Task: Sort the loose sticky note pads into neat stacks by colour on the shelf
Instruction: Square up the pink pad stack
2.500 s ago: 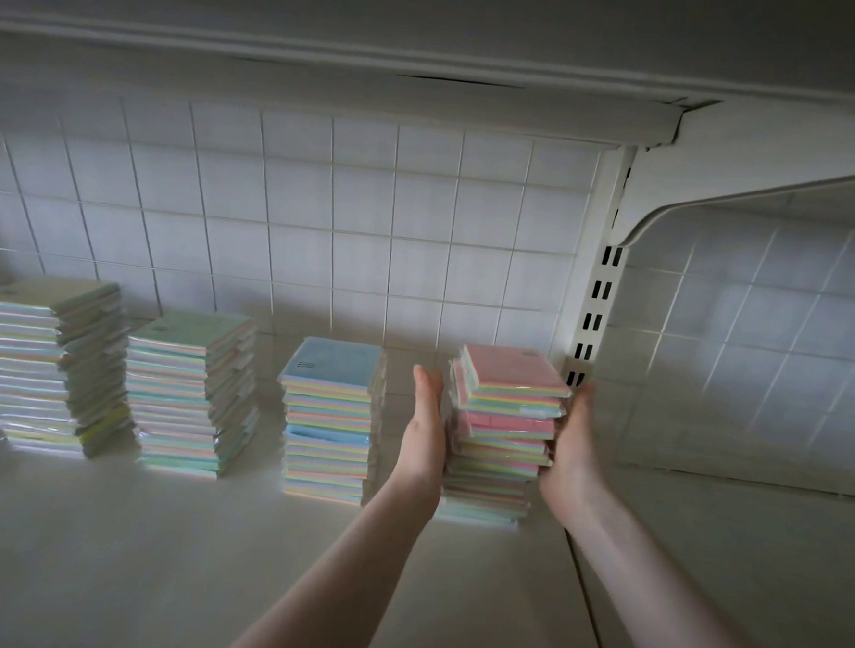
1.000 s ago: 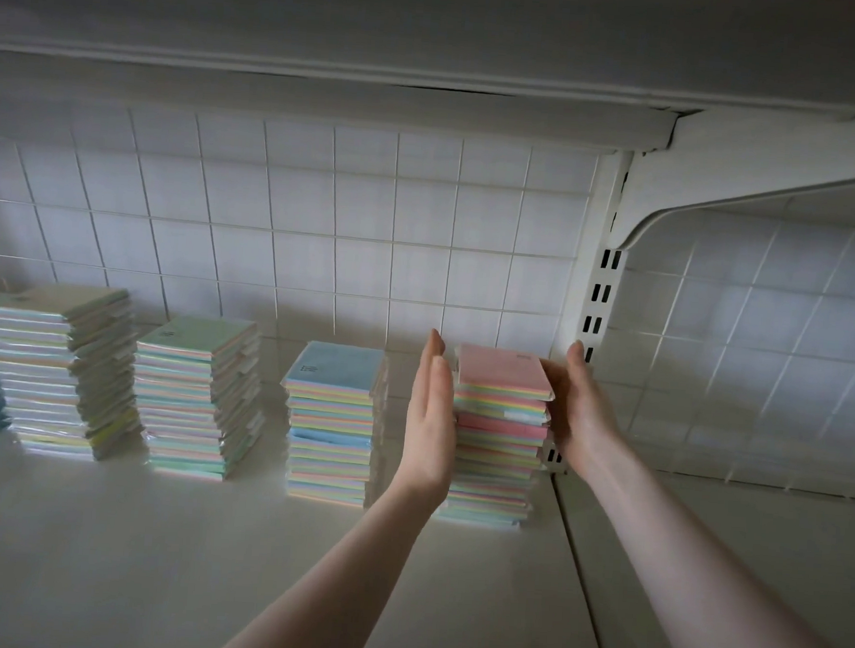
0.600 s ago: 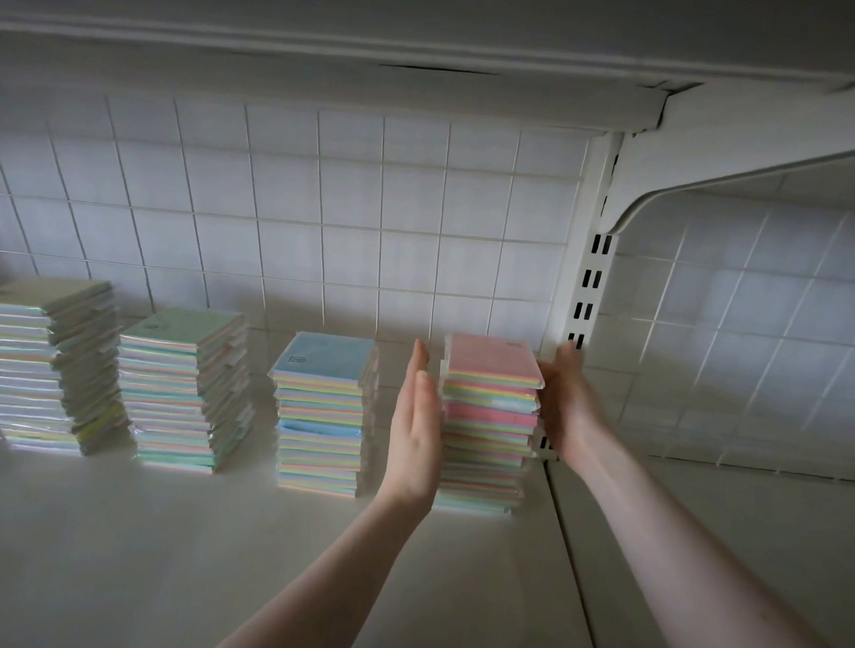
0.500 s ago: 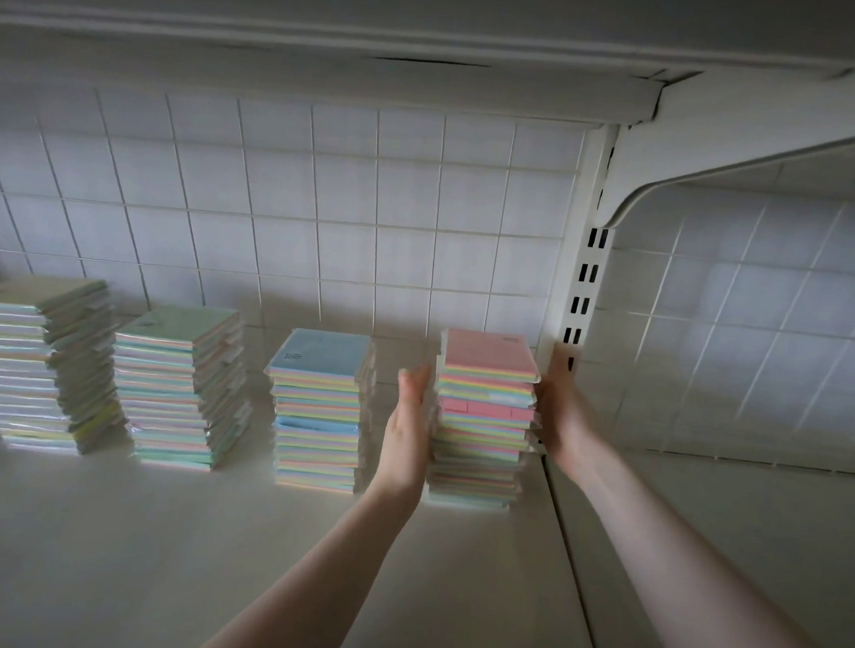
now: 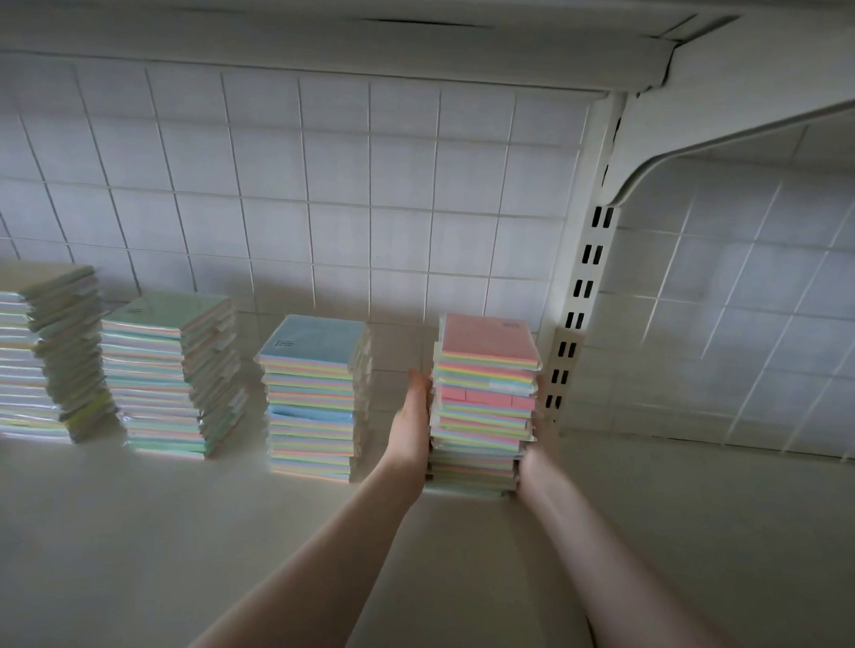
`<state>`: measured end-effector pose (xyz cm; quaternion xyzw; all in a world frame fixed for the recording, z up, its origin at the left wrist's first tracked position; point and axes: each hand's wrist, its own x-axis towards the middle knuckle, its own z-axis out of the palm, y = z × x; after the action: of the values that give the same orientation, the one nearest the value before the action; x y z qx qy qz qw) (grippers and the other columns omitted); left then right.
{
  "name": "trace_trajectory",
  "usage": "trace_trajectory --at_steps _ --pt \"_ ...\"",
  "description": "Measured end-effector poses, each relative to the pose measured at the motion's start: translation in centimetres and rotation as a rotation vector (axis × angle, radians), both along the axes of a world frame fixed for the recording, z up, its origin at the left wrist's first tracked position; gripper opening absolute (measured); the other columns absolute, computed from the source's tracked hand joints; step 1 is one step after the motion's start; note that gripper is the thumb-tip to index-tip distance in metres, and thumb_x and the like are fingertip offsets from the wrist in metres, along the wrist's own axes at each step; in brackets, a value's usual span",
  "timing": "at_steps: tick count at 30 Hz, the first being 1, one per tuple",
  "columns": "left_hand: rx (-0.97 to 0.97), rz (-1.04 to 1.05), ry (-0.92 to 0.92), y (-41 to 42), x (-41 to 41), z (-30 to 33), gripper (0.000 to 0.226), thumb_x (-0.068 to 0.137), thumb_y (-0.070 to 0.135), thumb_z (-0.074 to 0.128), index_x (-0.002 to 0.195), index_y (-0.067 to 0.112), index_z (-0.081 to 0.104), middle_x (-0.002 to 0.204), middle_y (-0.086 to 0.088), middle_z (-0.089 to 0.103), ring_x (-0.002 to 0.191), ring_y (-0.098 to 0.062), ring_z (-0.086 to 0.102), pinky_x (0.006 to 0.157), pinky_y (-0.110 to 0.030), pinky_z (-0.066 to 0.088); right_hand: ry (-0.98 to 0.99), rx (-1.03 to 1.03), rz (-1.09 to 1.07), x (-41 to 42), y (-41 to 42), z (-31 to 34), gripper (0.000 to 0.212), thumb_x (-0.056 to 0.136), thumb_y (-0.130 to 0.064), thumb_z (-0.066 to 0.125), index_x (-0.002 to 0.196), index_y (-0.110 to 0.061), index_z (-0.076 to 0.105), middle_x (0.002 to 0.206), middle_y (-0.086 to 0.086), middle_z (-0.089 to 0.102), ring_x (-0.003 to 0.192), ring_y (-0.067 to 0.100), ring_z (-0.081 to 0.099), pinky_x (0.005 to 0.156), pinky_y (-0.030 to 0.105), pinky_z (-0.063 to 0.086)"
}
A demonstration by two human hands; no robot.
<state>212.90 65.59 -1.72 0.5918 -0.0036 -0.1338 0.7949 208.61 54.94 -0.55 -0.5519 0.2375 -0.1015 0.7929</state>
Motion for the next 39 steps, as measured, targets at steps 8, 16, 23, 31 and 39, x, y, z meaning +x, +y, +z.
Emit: trace_trajectory --at_steps 8,16,23,31,39 --pt "-0.004 -0.054 0.019 0.1 0.5 -0.3 0.041 0.098 0.043 0.04 0.083 0.021 0.071 0.076 0.003 0.073 0.078 -0.017 0.068 0.074 -0.031 0.051 -0.072 0.087 -0.022 -0.4 0.3 1.1 0.079 0.104 -0.03 0.028 0.027 -0.017 0.045 0.024 -0.006 0.036 0.017 0.003 0.033 0.024 0.01 0.022" --pt "-0.042 -0.044 0.035 0.8 0.1 1.0 0.064 0.103 0.045 0.017 0.127 0.0 0.056 0.09 -0.021 0.067 0.096 -0.036 0.064 0.093 -0.038 0.046 -0.181 -0.005 0.004 -0.5 -1.5 0.2 0.06 0.101 -0.037 0.036 0.045 -0.019 0.051 0.034 -0.007 0.045 0.029 0.007 0.042 0.033 0.013 0.031" --pt "0.125 -0.104 -0.012 0.7 1.5 0.1 0.055 0.1 0.051 0.032 0.08 0.02 0.072 0.08 -0.002 0.073 0.083 -0.021 0.069 0.088 -0.036 0.051 -0.137 -0.842 0.532 -3.1 -5.6 -1.9 0.06 0.071 0.001 0.067 0.119 -0.026 0.045 0.11 -0.012 0.057 0.102 0.004 0.054 0.078 0.005 0.04" --pt "0.221 -0.143 -0.07 1.1 1.1 0.9 0.045 0.1 0.048 0.031 0.086 0.021 0.064 0.1 -0.006 0.065 0.09 -0.019 0.061 0.074 -0.023 0.048 -0.121 -1.004 0.618 -1.5 -5.5 -2.4 0.083 0.059 -0.006 0.087 0.13 -0.014 0.045 0.114 -0.018 0.058 0.108 0.001 0.055 0.087 0.002 0.036" --pt "0.282 -0.161 -0.102 1.1 1.7 0.5 0.045 0.098 0.053 0.031 0.079 0.025 0.061 0.093 0.001 0.063 0.085 -0.013 0.058 0.072 -0.017 0.043 -0.142 -1.005 0.603 -0.8 -5.7 -2.8 0.082 0.058 -0.006 0.088 0.13 -0.01 0.048 0.113 -0.014 0.06 0.095 -0.015 0.056 0.085 0.002 0.038"
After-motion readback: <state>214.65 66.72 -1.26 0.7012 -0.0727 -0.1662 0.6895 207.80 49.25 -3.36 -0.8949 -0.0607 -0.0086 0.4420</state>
